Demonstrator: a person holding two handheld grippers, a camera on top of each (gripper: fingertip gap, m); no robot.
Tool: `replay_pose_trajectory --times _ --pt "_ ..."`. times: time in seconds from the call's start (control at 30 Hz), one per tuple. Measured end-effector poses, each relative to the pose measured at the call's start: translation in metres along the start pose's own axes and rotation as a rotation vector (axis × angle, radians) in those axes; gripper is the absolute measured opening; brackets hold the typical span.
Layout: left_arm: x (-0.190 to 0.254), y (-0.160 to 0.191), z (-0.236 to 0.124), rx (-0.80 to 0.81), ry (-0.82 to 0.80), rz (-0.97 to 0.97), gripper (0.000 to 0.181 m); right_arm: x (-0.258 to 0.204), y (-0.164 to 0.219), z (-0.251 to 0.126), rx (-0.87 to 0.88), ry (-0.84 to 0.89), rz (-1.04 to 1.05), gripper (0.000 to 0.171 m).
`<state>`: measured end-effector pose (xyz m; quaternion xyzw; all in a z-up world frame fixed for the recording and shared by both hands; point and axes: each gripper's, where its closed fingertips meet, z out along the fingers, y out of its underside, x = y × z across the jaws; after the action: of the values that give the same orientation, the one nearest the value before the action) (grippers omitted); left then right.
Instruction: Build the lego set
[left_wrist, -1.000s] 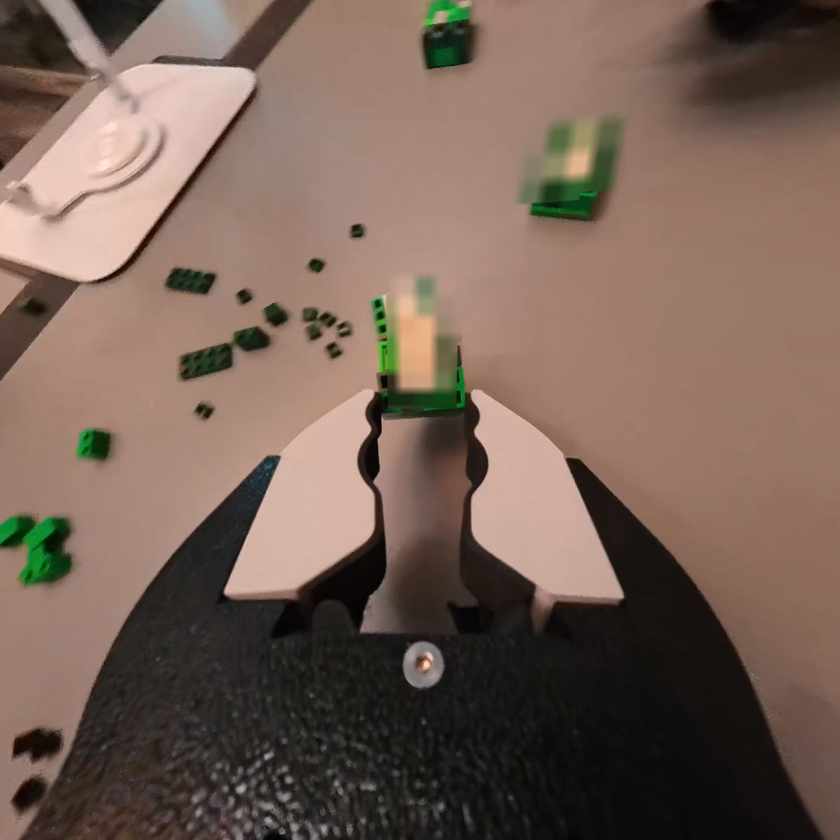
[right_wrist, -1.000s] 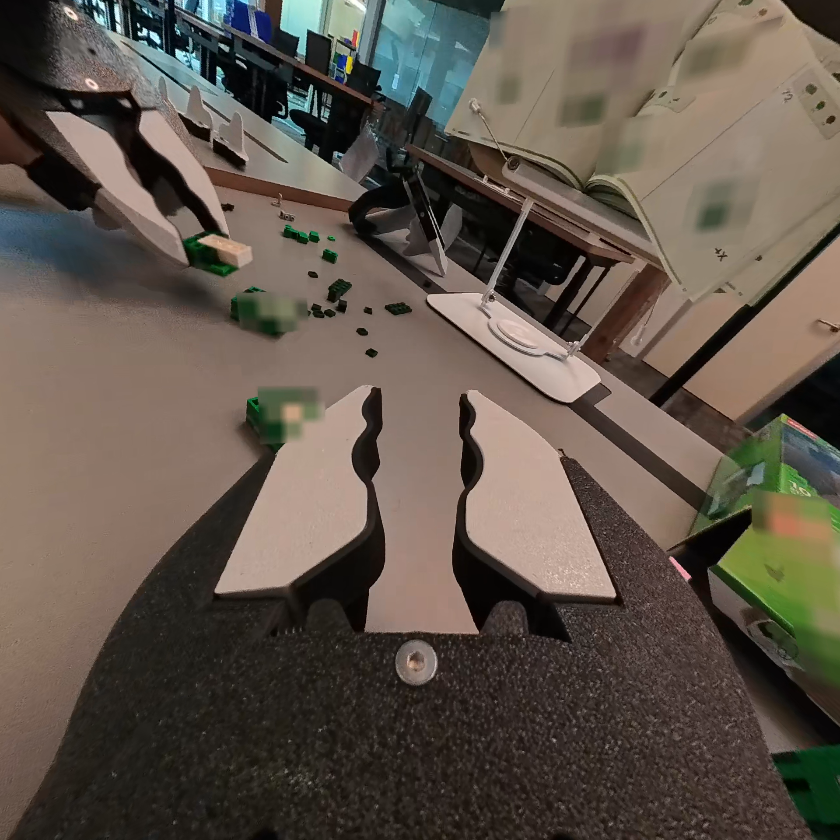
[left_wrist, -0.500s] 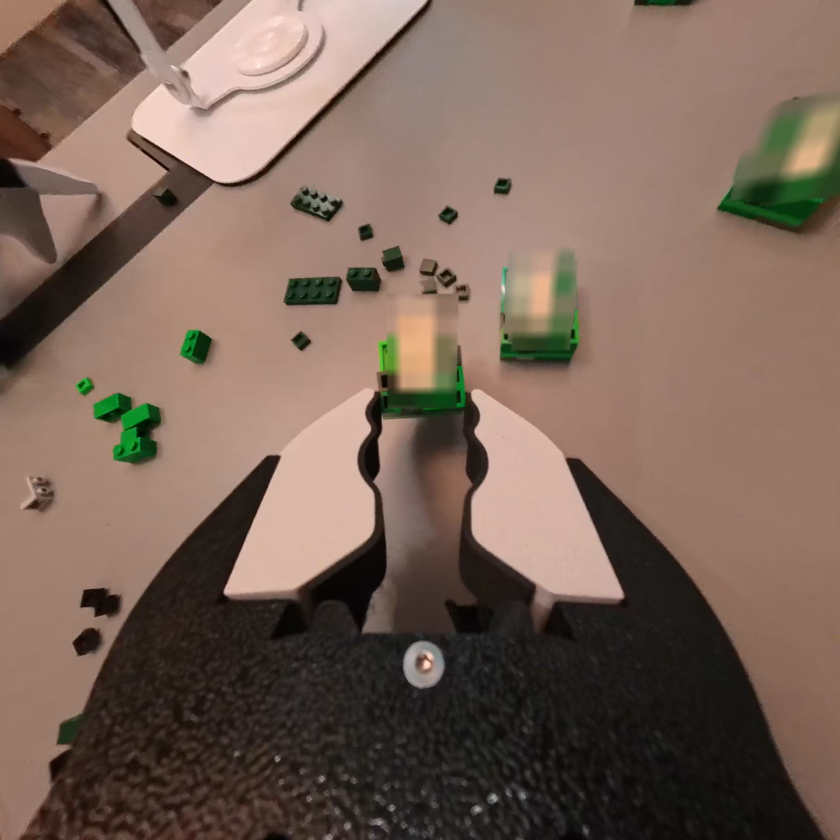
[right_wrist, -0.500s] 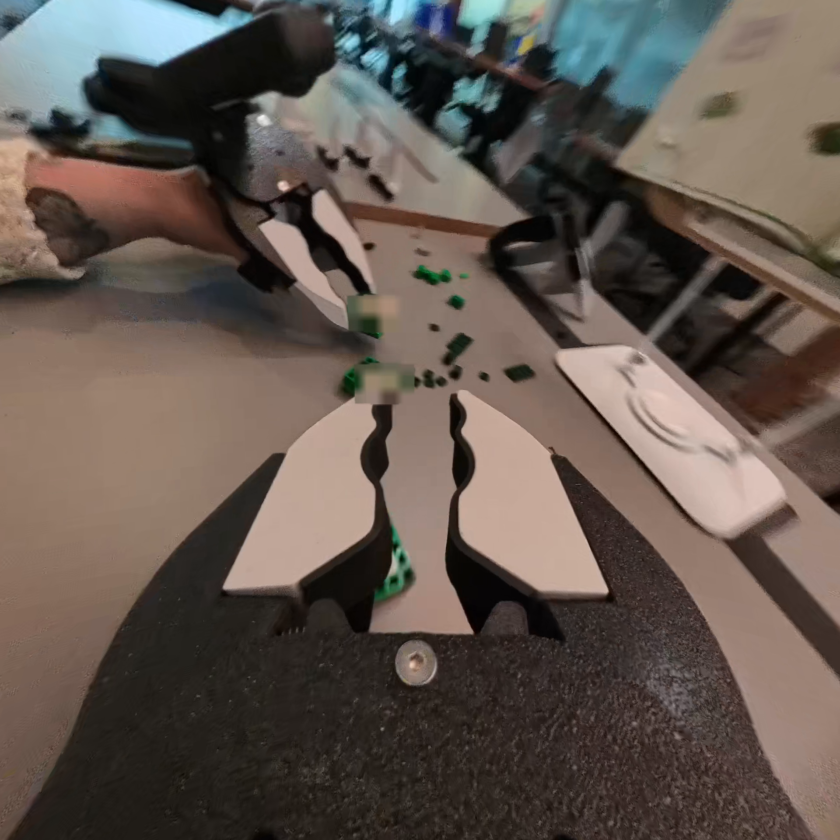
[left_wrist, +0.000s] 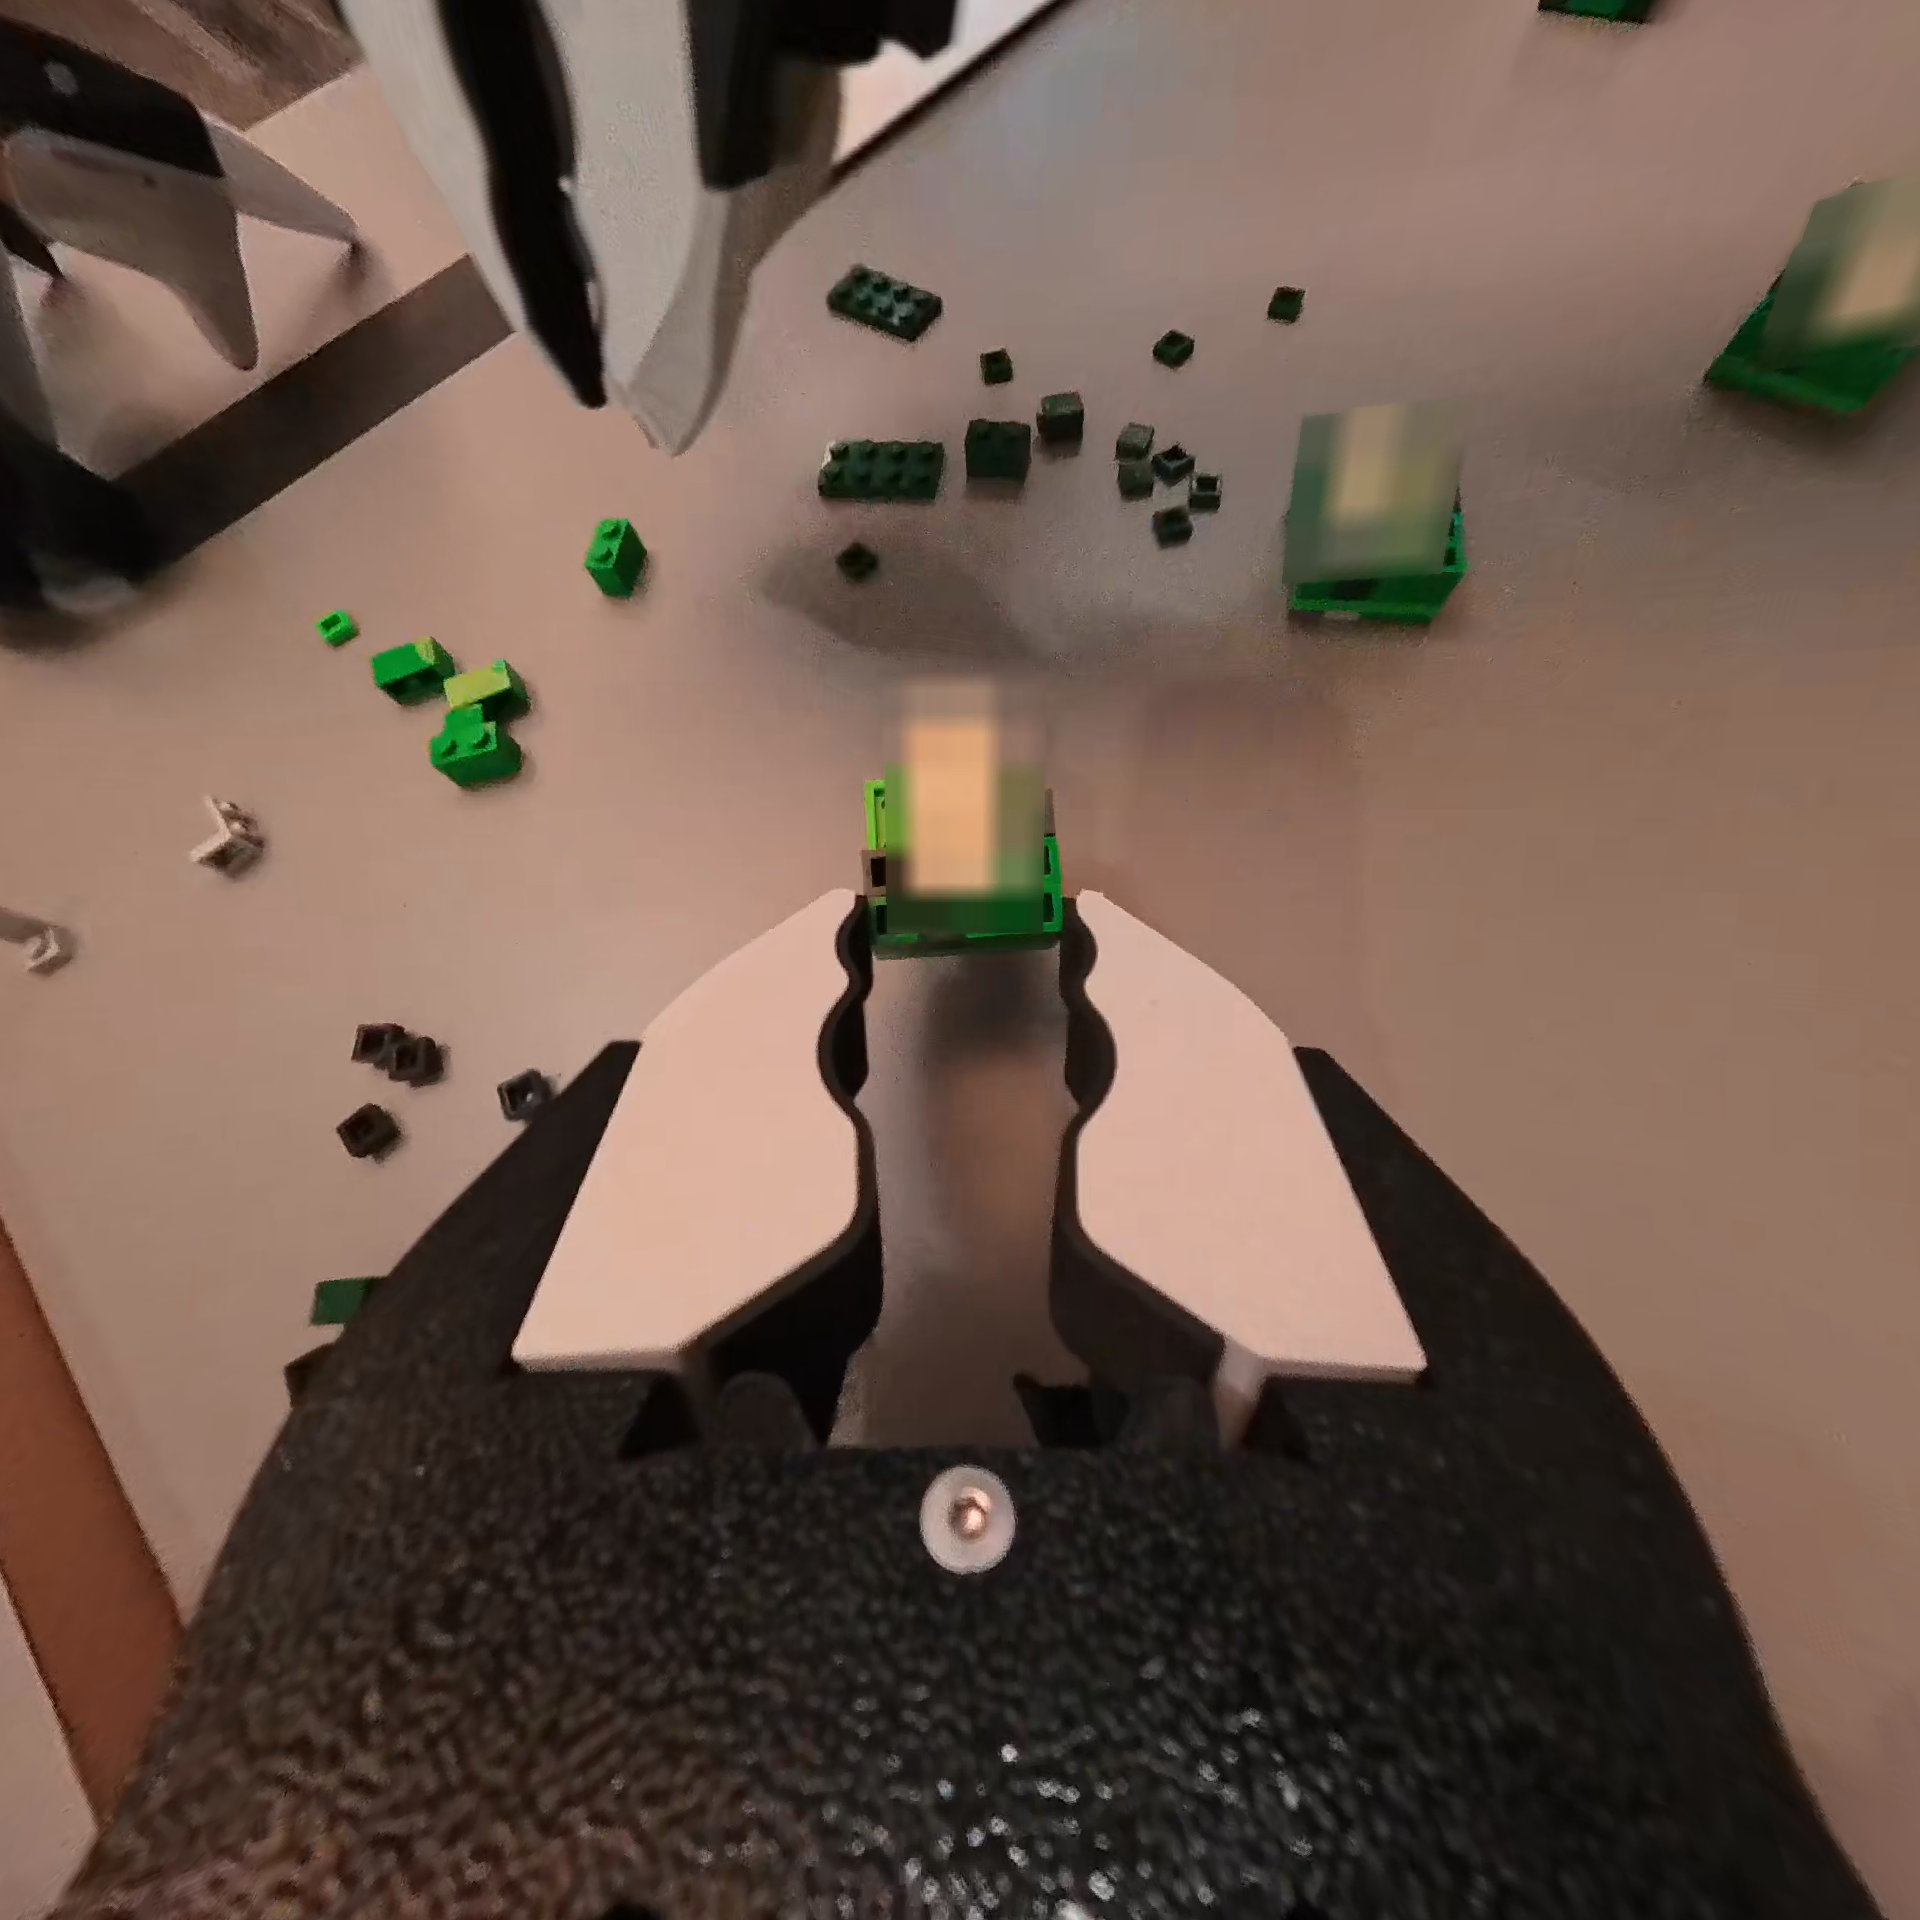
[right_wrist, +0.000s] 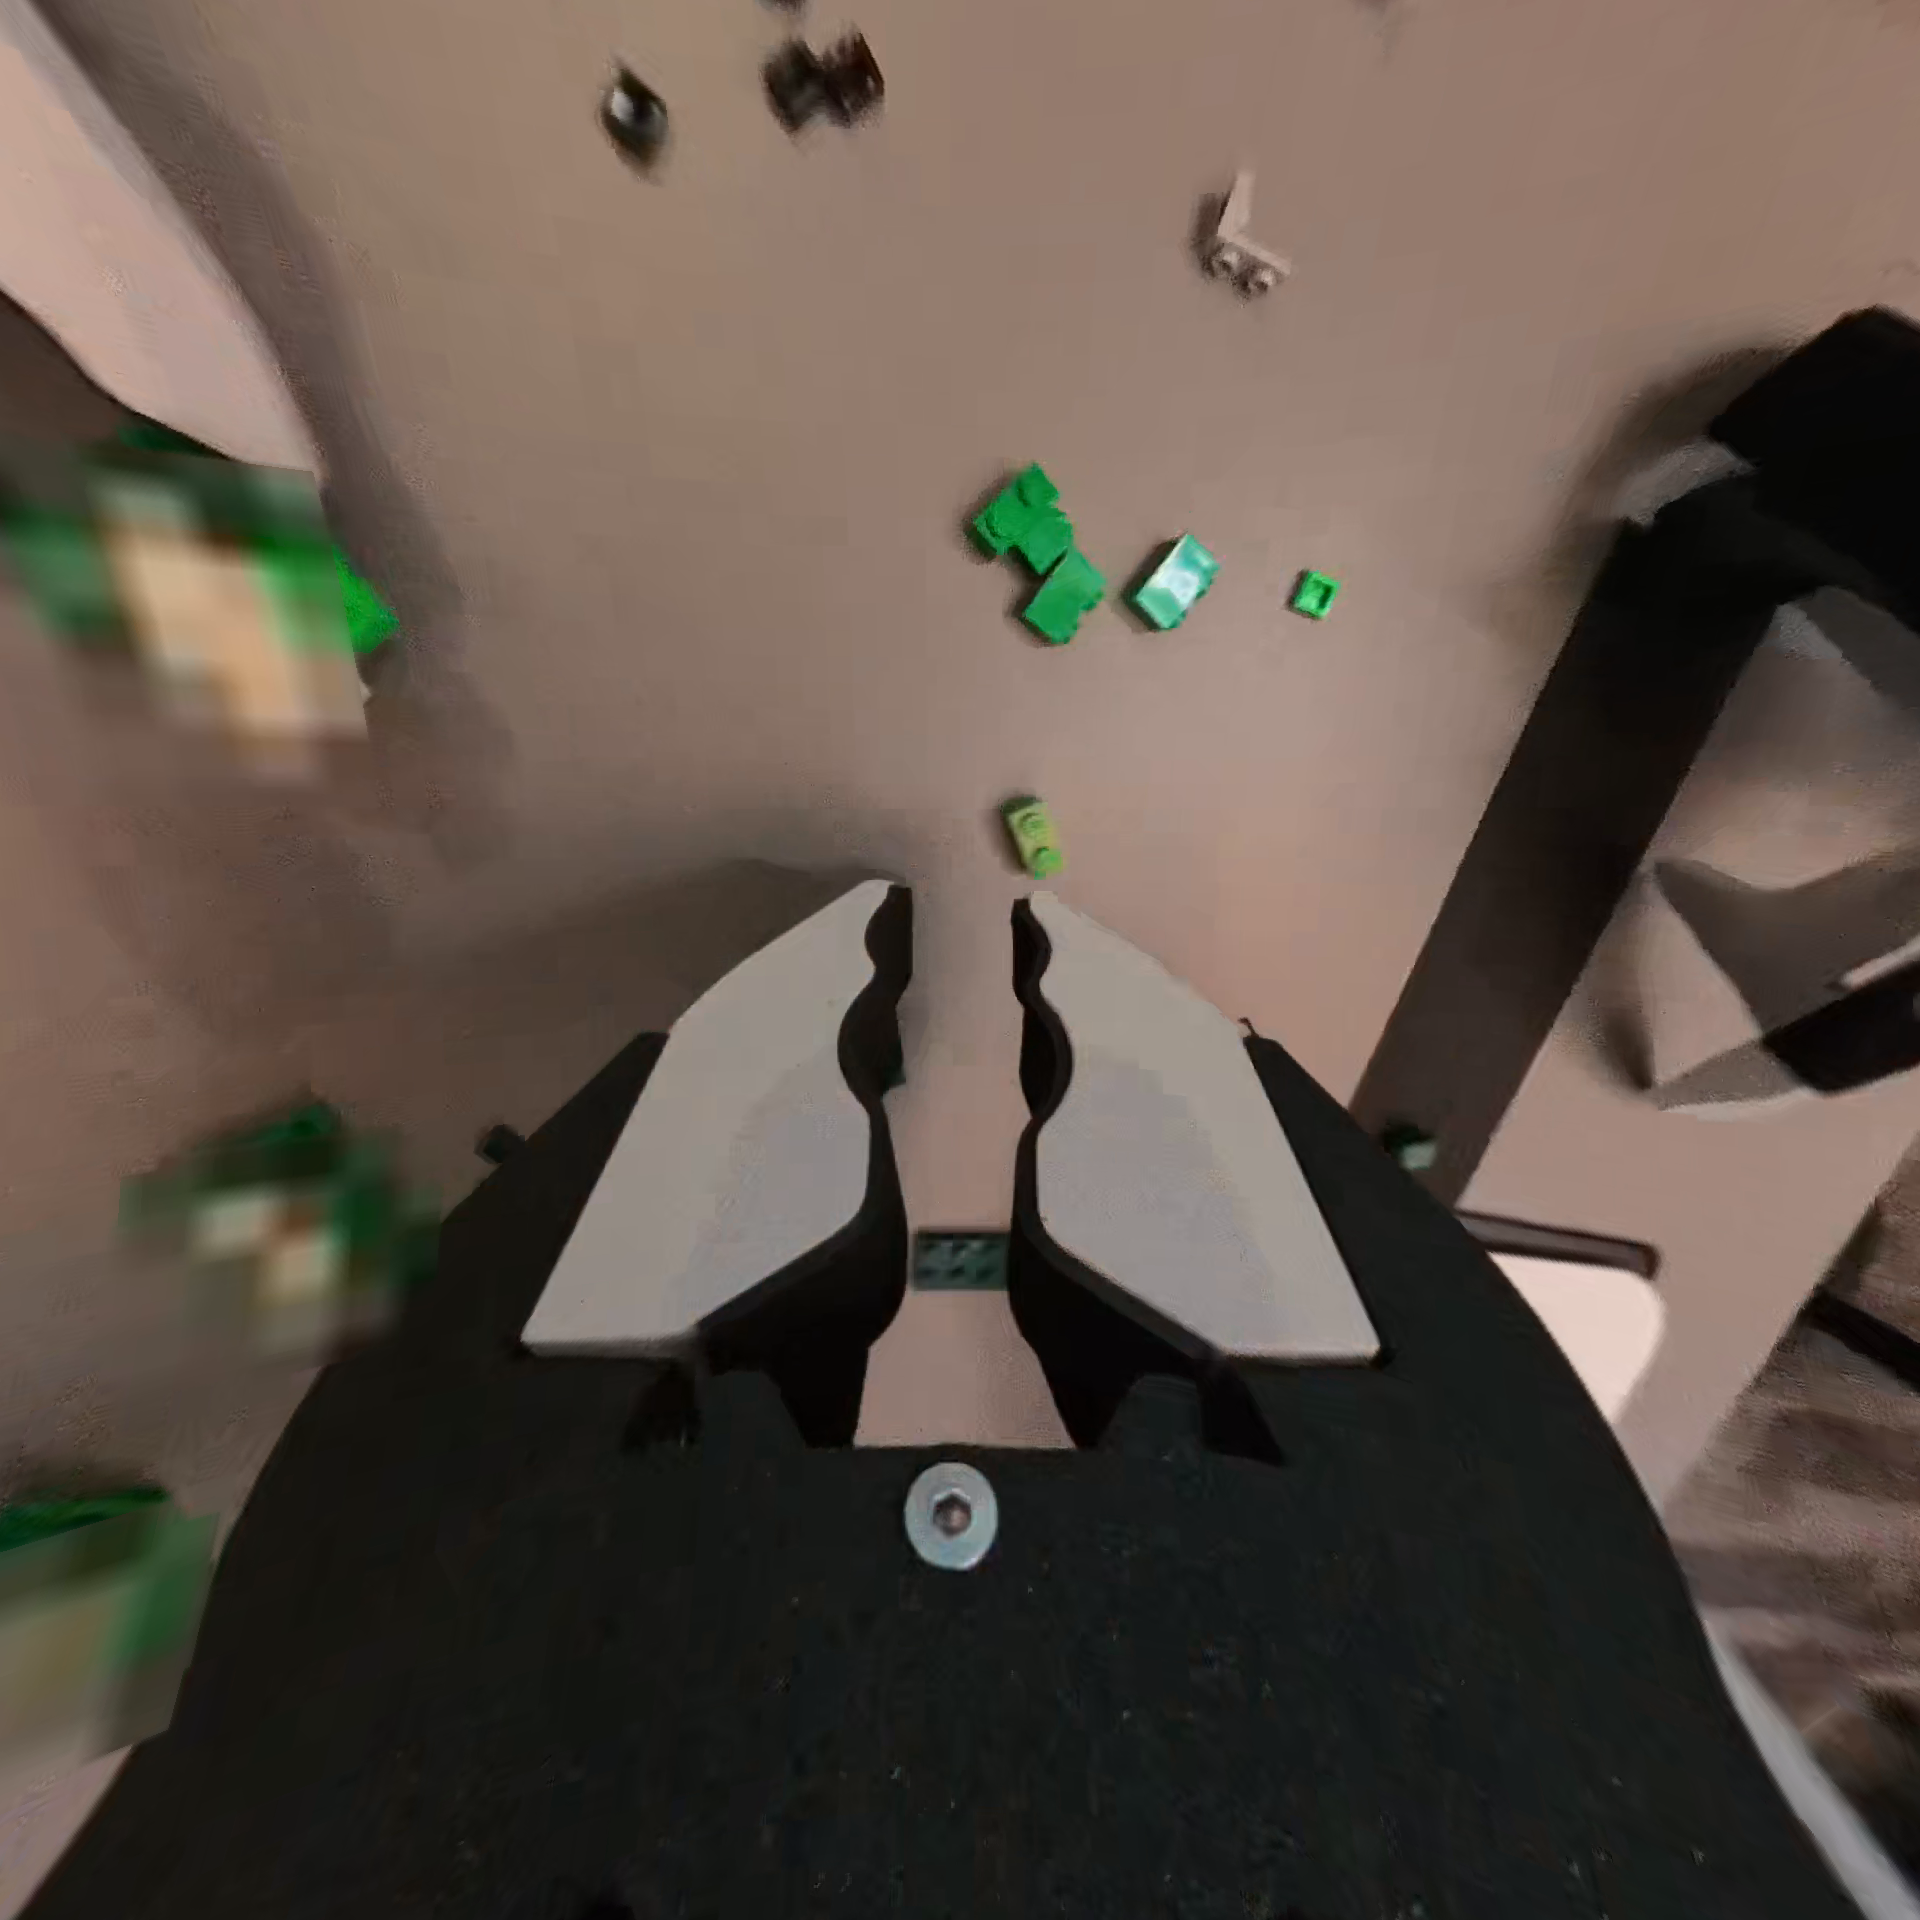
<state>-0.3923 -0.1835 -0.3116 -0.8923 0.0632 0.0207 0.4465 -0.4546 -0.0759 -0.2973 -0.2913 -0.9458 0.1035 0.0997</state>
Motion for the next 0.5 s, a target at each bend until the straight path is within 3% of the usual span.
replay_pose_trajectory --times 0.2,0.3,0.43,0.5 --pt "0.000 0.010 0.006 -0.032 0.029 -0.026 0.034 0.007 -0.035 0.019 -0.004 -0.175 0.077 0.020" --pt "0.003 0.011 0.008 -0.039 0.046 -0.024 0.034 0.009 -0.038 0.030 -0.062 -0.120 -0.077 0.023" --pt "0.000 0.012 0.006 -0.032 0.044 -0.041 0.034 -0.007 -0.047 0.036 -0.095 -0.253 0.118 0.009" --pt "-0.003 0.011 0.003 -0.016 0.040 -0.061 0.034 -0.003 -0.045 0.036 -0.097 -0.221 0.134 0.010"
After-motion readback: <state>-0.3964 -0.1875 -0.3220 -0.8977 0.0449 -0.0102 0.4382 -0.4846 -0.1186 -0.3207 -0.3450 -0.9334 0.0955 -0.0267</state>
